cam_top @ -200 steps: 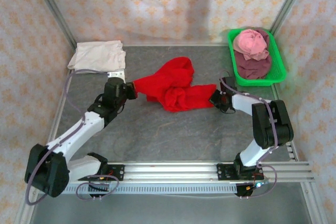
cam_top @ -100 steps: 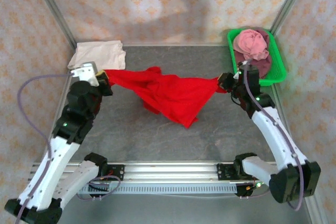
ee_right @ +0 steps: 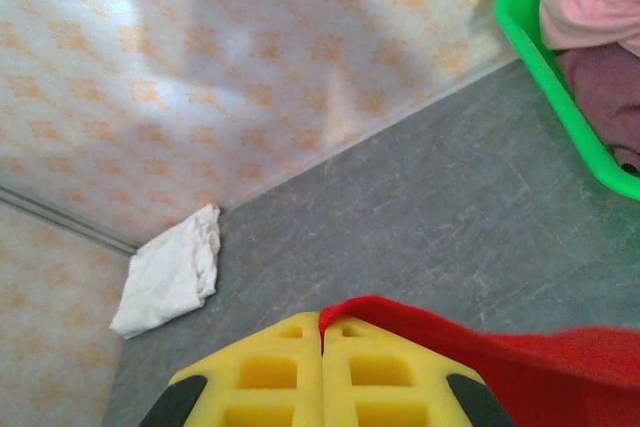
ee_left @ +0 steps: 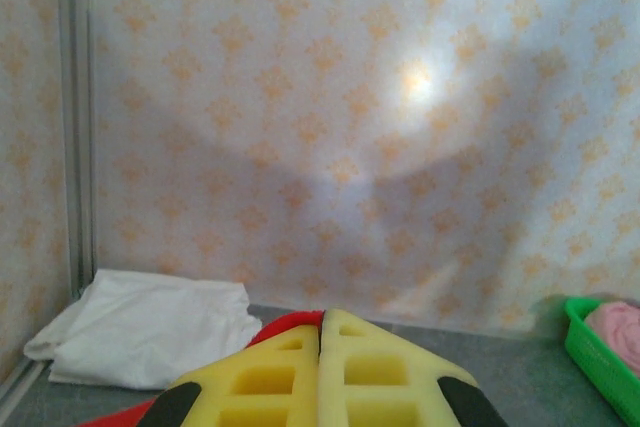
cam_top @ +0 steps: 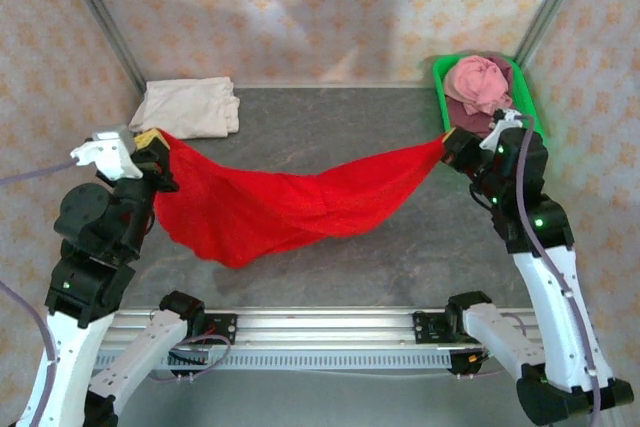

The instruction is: Fold and stack the t-shirts

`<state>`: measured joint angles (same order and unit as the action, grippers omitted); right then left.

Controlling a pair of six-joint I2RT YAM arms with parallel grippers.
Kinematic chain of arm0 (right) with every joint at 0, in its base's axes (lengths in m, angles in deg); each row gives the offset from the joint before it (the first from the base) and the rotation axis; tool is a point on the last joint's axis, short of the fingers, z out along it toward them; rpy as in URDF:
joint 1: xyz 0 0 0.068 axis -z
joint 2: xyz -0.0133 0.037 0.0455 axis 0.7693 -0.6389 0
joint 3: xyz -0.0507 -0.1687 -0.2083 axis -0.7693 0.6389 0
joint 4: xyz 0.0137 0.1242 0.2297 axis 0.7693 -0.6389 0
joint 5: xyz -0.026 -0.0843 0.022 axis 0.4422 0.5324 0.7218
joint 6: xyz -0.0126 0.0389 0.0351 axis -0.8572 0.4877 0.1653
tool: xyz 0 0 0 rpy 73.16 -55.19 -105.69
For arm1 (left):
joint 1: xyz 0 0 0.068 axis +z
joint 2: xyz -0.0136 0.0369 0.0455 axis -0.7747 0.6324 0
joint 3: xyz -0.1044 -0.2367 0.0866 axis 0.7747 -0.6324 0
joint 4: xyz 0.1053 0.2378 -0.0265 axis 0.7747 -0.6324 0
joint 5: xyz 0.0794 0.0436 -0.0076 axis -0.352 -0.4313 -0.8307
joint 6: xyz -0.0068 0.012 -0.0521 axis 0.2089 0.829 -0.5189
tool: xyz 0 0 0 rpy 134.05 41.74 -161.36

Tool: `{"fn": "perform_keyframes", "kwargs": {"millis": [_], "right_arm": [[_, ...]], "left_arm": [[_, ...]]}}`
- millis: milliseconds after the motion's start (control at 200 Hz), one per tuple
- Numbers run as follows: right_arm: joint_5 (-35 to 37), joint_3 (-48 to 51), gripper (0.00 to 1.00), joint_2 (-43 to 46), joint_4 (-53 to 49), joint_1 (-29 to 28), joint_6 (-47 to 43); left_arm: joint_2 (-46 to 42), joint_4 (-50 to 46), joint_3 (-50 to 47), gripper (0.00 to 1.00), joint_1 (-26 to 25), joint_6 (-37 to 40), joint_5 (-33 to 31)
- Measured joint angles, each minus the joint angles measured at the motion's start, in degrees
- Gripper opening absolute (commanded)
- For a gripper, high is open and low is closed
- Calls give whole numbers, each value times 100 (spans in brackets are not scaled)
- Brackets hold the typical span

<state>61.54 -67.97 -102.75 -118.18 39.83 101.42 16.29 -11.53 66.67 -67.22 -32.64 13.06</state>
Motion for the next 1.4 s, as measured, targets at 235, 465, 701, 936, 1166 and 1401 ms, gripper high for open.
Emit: {"fn": "perform_keyframes", "kwargs": {"millis": [235,465,701,936,1166,1401], "right_arm": [[264,776,19,-1587,750,0,66],[-9,857,54,-3342,1163,0,76],[-765,1963,57,-1878,1523,-116,-68],[-1506,3711,55,-737,1357,-1115,240],[-1762,4551,52,-623,1639,-1672,726],[-1864,4649,49,-1290,2557,-2055,1016]], "left_arm": [[800,662,-1130,0,0,-168,39],[2129,1182,-2041,0,24,-409,-380],[2922,1738,-2044,0,634,-761,-695],[3547,1996,-2044,0,831,-935,-695],[3528,2026,-2041,0,831,-1032,-553],[3329,2026,-2055,0,831,-1078,-400]]}}
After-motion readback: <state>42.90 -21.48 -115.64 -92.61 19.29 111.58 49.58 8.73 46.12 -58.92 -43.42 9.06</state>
